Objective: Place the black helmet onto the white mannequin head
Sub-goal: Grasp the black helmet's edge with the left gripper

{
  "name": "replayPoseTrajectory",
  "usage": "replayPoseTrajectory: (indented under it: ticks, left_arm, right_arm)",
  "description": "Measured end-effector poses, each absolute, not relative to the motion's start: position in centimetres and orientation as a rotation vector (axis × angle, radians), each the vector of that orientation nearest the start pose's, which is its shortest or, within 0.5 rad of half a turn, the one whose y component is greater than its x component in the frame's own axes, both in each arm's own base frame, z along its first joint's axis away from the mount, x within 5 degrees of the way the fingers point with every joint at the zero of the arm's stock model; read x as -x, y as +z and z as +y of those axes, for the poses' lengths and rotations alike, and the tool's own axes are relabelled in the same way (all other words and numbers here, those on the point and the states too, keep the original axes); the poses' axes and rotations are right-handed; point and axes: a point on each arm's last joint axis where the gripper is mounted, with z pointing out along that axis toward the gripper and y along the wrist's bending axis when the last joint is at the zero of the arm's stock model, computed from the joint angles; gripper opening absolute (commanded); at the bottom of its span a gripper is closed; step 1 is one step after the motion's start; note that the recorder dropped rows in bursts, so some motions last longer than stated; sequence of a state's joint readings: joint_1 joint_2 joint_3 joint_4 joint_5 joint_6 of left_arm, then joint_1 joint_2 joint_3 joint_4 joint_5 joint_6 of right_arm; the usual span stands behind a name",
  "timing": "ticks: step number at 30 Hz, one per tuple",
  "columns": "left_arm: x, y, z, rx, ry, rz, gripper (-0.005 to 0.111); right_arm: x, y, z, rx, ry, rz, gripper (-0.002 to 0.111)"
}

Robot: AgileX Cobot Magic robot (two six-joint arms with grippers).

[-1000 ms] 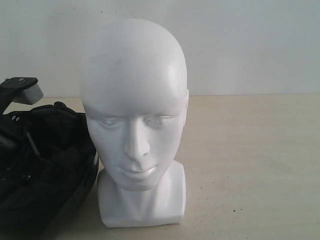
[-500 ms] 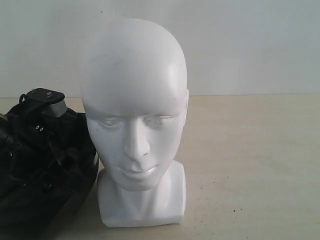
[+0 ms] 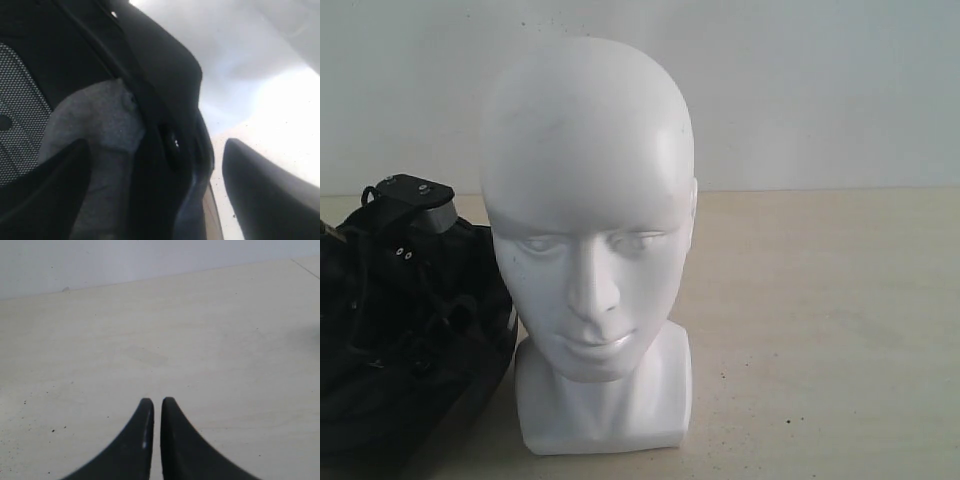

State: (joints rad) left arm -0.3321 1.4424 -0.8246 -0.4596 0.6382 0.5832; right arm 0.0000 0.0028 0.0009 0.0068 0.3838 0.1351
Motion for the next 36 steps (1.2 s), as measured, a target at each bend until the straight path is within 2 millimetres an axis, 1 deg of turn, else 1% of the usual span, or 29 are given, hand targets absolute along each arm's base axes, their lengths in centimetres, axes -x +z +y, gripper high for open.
replayPoseTrajectory:
  ticks: [12, 14, 19, 21, 23, 24, 26, 36]
  left_arm:
    - [-24.5, 22.1, -11.0, -0.784, -0.406, 2.562, 0.068]
    - [-24.6, 21.9, -11.1, -0.782, -0.410, 2.571, 0.068]
    - [-25.2, 20.1, -11.3, -0.781, -0.415, 2.640, 0.068]
    - [-25.3, 19.8, -11.3, -0.777, -0.410, 2.642, 0.063]
    - [-25.4, 19.8, -11.3, -0.772, -0.409, 2.638, 0.054]
    - [-25.4, 19.8, -11.4, -0.772, -0.410, 2.636, 0.052]
    - [-25.4, 19.8, -11.4, -0.769, -0.409, 2.635, 0.053]
    - [-25.5, 19.7, -11.3, -0.788, -0.384, 2.628, 0.053]
  right_arm:
    - [-5.3, 17.8, 0.0, -0.130, 0.100, 1.868, 0.006]
    - [-5.3, 17.8, 0.0, -0.130, 0.100, 1.868, 0.006]
    - [-5.3, 17.8, 0.0, -0.130, 0.100, 1.868, 0.006]
    - [-5.3, 17.8, 0.0, -0.130, 0.100, 1.868, 0.006]
    - [-5.3, 17.8, 0.0, -0.130, 0.100, 1.868, 0.006]
    - [-5.3, 17.8, 0.0, -0.130, 0.100, 1.868, 0.006]
    - [-5.3, 17.8, 0.0, -0.130, 0.100, 1.868, 0.006]
    - [-5.3, 17.8, 0.0, -0.130, 0.100, 1.868, 0.006]
